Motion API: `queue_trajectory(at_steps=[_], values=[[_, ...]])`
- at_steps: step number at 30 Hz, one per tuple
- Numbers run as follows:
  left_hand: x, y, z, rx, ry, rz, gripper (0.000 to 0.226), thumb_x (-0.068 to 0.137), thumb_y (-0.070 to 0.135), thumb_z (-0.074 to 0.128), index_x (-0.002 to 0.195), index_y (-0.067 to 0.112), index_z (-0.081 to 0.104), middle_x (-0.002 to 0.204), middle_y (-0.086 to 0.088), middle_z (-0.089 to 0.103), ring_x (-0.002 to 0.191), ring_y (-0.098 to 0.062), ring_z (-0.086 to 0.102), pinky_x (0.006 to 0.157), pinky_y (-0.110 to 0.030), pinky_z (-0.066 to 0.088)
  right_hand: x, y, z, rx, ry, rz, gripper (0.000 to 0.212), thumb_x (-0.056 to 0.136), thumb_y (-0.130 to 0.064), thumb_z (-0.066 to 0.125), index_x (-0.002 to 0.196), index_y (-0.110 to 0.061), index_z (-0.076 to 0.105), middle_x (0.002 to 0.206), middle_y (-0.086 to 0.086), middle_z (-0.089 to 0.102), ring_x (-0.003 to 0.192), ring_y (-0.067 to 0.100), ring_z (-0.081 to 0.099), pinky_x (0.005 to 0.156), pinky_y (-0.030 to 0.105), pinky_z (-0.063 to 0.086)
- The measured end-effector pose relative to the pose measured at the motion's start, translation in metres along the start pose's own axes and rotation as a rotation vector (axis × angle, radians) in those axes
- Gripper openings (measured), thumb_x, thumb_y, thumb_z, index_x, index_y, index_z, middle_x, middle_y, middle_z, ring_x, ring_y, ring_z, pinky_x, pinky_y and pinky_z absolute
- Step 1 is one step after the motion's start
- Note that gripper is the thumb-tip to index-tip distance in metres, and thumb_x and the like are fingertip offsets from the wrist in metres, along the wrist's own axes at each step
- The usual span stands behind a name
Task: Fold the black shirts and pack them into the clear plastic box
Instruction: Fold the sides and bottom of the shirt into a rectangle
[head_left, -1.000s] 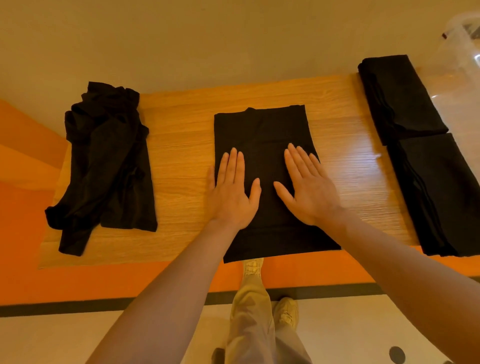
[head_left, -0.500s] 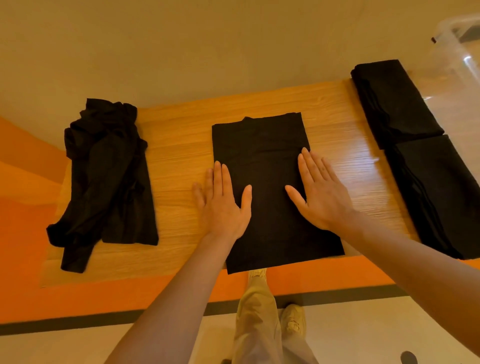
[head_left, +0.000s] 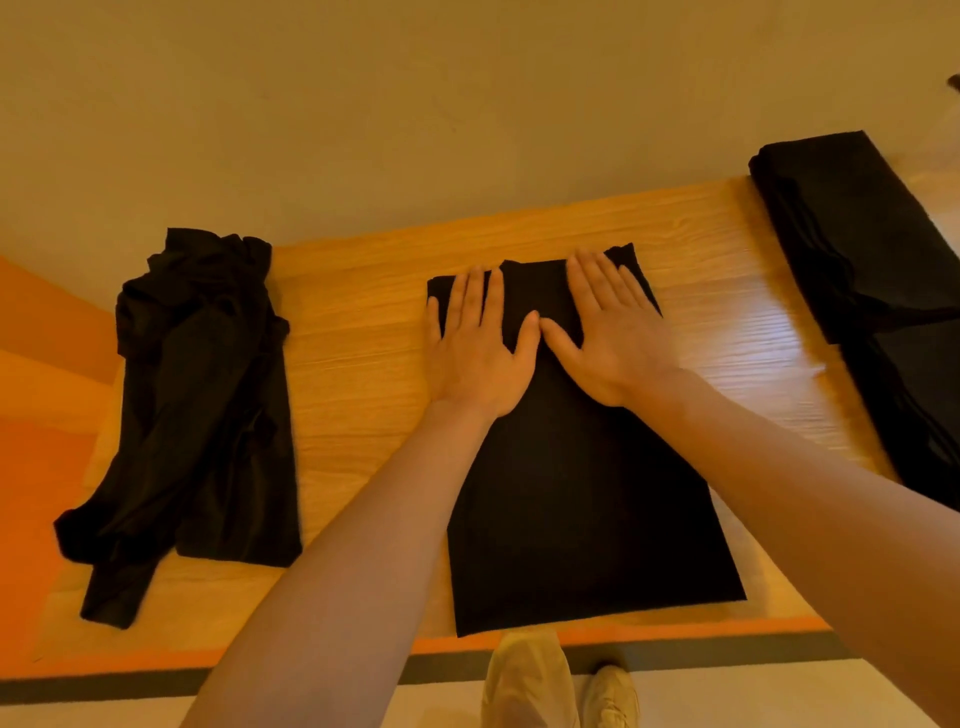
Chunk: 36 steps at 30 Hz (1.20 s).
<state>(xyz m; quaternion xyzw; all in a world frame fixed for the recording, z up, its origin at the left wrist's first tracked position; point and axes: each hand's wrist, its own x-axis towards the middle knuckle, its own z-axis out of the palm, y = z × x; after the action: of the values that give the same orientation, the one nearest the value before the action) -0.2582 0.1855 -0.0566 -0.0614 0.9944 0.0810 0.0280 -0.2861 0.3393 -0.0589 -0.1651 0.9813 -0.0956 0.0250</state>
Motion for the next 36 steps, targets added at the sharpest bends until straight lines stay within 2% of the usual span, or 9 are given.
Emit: queue_trajectory(at_steps=[2, 9, 15, 19, 24, 27, 31, 34, 36], values=[[0.007, -0.005, -0.001, 0.01, 0.002, -0.058, 0.073, 0.095, 0.063, 0.014, 0.154, 0.024, -0.002, 0.162, 0.004, -0.009, 0.147, -0.012, -0.014, 0.12, -0.046, -0.005, 0.004, 0.003, 0.002, -0.01, 0.014, 0.063, 0.084, 0.089, -0.064, 0.004, 0.153, -0.012, -0.005, 0.161, 0.004, -0.006, 0.148, 0.014, -0.009, 0.119, 0.031, -0.007], [0.013, -0.005, -0.003, 0.006, 0.0, -0.063, 0.074, 0.095, 0.064, 0.017, 0.154, 0.024, -0.001, 0.162, 0.004, -0.007, 0.147, -0.012, -0.013, 0.119, -0.047, -0.006, 0.009, 0.011, -0.001, -0.007, -0.002, 0.211, 0.087, 0.091, -0.067, 0.014, 0.153, -0.009, -0.007, 0.161, 0.007, -0.01, 0.148, 0.018, -0.012, 0.12, 0.036, -0.007], [0.012, -0.004, -0.003, -0.007, 0.001, -0.059, 0.073, 0.096, 0.064, 0.019, 0.155, 0.024, 0.001, 0.162, 0.003, -0.005, 0.148, -0.012, -0.011, 0.12, -0.046, -0.005, 0.009, 0.035, -0.009, -0.016, -0.027, 0.216, 0.086, 0.092, -0.066, 0.013, 0.153, -0.007, -0.006, 0.161, 0.009, -0.007, 0.148, 0.02, -0.009, 0.121, 0.036, -0.003], [0.006, -0.009, -0.009, -0.105, 0.058, -0.002, 0.067, 0.1, 0.056, 0.02, 0.155, 0.02, 0.007, 0.162, 0.001, 0.002, 0.148, -0.012, -0.005, 0.12, -0.039, -0.006, 0.006, 0.037, -0.014, 0.039, -0.04, 0.173, 0.08, 0.097, -0.06, 0.013, 0.152, -0.006, -0.006, 0.161, 0.011, -0.008, 0.148, 0.021, -0.01, 0.12, 0.036, -0.005], [-0.056, -0.015, -0.019, -0.129, 0.179, 0.204, 0.061, 0.101, 0.049, 0.021, 0.154, 0.017, 0.019, 0.161, 0.001, 0.012, 0.148, -0.01, 0.001, 0.12, -0.036, -0.006, -0.053, 0.027, -0.031, 0.088, 0.097, -0.071, 0.071, 0.098, -0.053, 0.016, 0.153, -0.007, 0.01, 0.161, 0.01, 0.005, 0.148, 0.02, -0.001, 0.121, 0.038, 0.004], [-0.117, -0.018, -0.022, -0.079, 0.086, 0.352, 0.06, 0.1, 0.049, 0.024, 0.152, 0.02, 0.023, 0.161, 0.002, 0.013, 0.148, -0.009, 0.002, 0.12, -0.039, -0.005, -0.114, 0.013, -0.035, 0.101, 0.007, -0.259, 0.063, 0.098, -0.049, 0.022, 0.152, -0.015, 0.022, 0.159, 0.004, 0.017, 0.147, 0.014, 0.01, 0.121, 0.039, 0.014], [-0.193, -0.027, -0.02, -0.024, -0.032, 0.436, 0.061, 0.1, 0.053, 0.03, 0.153, 0.023, 0.021, 0.162, 0.005, 0.006, 0.148, -0.009, -0.003, 0.119, -0.04, -0.01, -0.187, 0.005, -0.026, 0.064, -0.094, -0.409, 0.058, 0.1, -0.049, 0.025, 0.15, -0.019, 0.026, 0.157, -0.001, 0.019, 0.146, 0.009, 0.009, 0.119, 0.03, 0.004], [-0.229, -0.034, -0.01, 0.004, -0.1, 0.459, 0.068, 0.098, 0.061, 0.03, 0.154, 0.023, 0.017, 0.162, 0.005, 0.006, 0.149, -0.01, -0.001, 0.119, -0.039, -0.002, -0.215, 0.008, -0.017, 0.001, -0.122, -0.416, 0.065, 0.099, -0.058, 0.023, 0.149, -0.017, 0.028, 0.158, 0.002, 0.022, 0.148, 0.014, 0.008, 0.119, 0.033, 0.005], [-0.242, -0.039, -0.004, 0.027, -0.097, 0.449, 0.068, 0.098, 0.057, 0.034, 0.153, 0.022, 0.017, 0.162, 0.002, 0.011, 0.149, -0.013, 0.005, 0.119, -0.039, 0.008, -0.222, 0.011, -0.013, -0.05, -0.09, -0.43, 0.063, 0.099, -0.053, 0.033, 0.148, -0.014, 0.03, 0.157, 0.006, 0.026, 0.147, 0.017, 0.009, 0.119, 0.034, 0.004]])
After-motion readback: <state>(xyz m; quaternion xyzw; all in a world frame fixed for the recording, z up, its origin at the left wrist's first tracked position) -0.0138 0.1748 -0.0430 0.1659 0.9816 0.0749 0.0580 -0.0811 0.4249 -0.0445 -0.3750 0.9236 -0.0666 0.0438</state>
